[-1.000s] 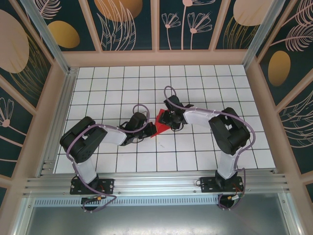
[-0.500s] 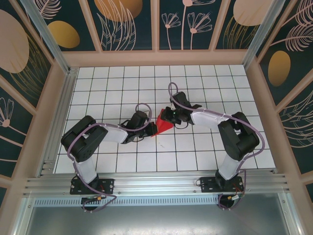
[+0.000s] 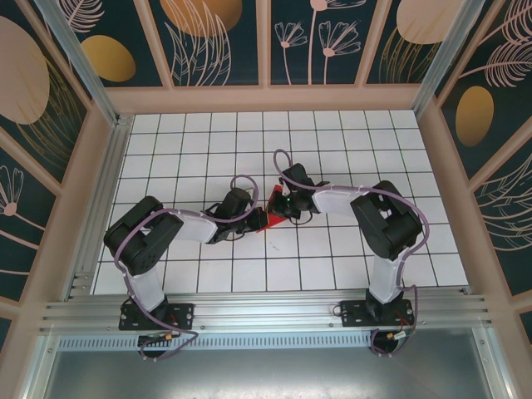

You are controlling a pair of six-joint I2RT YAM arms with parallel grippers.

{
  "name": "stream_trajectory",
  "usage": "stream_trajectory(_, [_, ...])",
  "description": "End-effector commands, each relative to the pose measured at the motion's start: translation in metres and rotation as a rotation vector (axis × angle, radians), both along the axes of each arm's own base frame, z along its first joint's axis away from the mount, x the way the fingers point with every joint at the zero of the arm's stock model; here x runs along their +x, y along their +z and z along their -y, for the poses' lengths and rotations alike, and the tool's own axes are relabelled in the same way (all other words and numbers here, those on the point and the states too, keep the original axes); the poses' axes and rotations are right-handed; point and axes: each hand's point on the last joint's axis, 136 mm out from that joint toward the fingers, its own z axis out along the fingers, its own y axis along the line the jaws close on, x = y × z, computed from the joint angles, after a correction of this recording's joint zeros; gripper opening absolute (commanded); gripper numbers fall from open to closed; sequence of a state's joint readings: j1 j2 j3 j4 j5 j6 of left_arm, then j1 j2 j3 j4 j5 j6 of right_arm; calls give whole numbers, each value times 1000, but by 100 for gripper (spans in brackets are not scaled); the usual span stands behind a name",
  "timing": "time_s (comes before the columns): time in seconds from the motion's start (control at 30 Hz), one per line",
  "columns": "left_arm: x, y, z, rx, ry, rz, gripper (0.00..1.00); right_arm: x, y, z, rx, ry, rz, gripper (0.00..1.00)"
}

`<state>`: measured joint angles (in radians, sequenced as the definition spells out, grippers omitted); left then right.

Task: Fold a paper plane with a square sheet of paper (pick it up from the middle)
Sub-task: Fourth fold the wing at the center of the table.

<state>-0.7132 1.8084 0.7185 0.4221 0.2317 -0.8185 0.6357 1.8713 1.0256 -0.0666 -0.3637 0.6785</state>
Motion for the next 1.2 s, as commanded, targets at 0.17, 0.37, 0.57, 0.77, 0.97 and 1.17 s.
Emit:
stream_trajectory(0.17, [-25, -42, -22, 108, -12, -117, 0, 12, -19, 12, -48, -26, 6, 7])
stream_trajectory(0.37, [-31, -46, -26, 115, -17, -129, 0, 21, -28, 24, -72, -44, 9, 7])
stream_trajectory(0.57, [-41, -53, -32, 125, -30, -149, 0, 41, -19, 35, -43, -54, 43, 7])
stream_trajectory(0.77, [-47, -54, -34, 128, -42, -157, 0, 54, -19, 39, -7, -45, 46, 7])
stream_trajectory(0.97, [-48, -56, -36, 142, -48, -168, 0, 62, -18, 44, 10, -51, 49, 7])
stream_trajectory(1.17, [-46, -56, -36, 149, -41, -169, 0, 73, 9, 44, 47, -37, 109, 8])
